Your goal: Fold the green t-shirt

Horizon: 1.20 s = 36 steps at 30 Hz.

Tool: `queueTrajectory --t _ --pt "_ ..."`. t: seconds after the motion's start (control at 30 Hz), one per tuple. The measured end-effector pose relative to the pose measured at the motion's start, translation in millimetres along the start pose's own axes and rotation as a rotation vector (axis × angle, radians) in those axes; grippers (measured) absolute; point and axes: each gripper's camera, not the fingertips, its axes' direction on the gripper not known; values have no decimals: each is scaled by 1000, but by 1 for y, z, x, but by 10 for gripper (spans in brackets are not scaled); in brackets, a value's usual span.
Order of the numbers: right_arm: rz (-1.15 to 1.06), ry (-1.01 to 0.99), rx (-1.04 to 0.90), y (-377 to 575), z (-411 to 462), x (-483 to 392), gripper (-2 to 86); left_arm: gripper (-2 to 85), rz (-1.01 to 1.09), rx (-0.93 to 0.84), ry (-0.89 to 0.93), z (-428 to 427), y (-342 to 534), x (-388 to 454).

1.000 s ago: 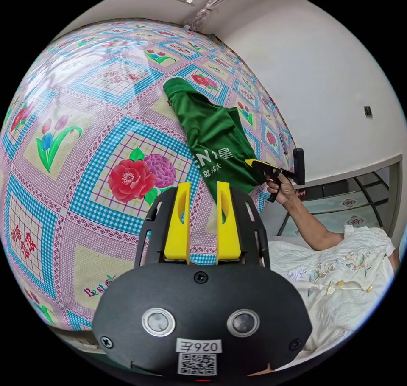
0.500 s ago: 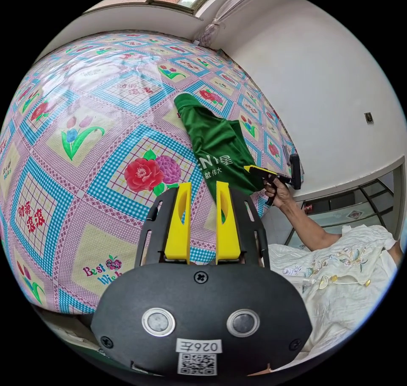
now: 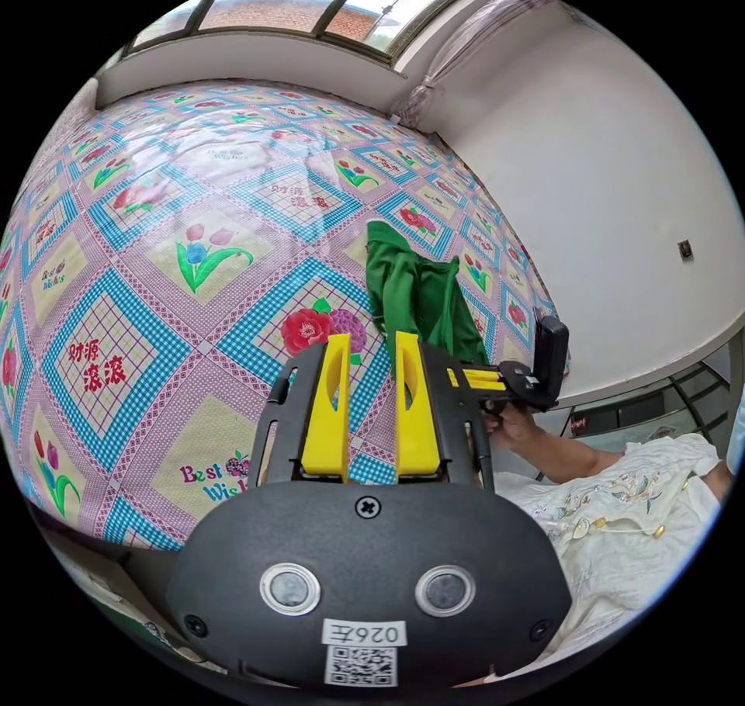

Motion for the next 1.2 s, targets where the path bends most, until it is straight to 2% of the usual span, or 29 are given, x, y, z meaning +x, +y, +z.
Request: queueTrajectory --t 0.1,0.17,0.27,0.4,0.47,0.57,0.73,0.9,1.07,1.2 --pt "-131 -15 -178 -15 55 -36 36 93 -32 7 -7 -2 -1 -9" --pt "-284 60 -292 -14 81 -67 80 95 -49 9 -12 -1 -5 -15" --pt "-337 138 -247 -7 62 -75 77 109 -71 23 -41 1 -14 -19" --pt "-205 80 -30 5 -9 -36 62 121 -43 0 -14 19 -35 -13" --pt "-75 62 143 19 -60 9 58 131 18 -57 -19 45 -53 0" --pt "41 167 236 30 -105 69 34 144 117 -158 -35 89 -77 23" --pt "159 305 215 23 -134 155 26 178 205 -277 -76 152 -105 50" --pt "203 258 175 -5 -124 213 37 172 279 -382 -173 193 -115 58" --pt "121 239 5 -53 -60 239 61 76 250 -395 -225 202 -120 37" --pt "46 245 -126 -75 -14 239 78 27 235 -391 -176 193 -119 21"
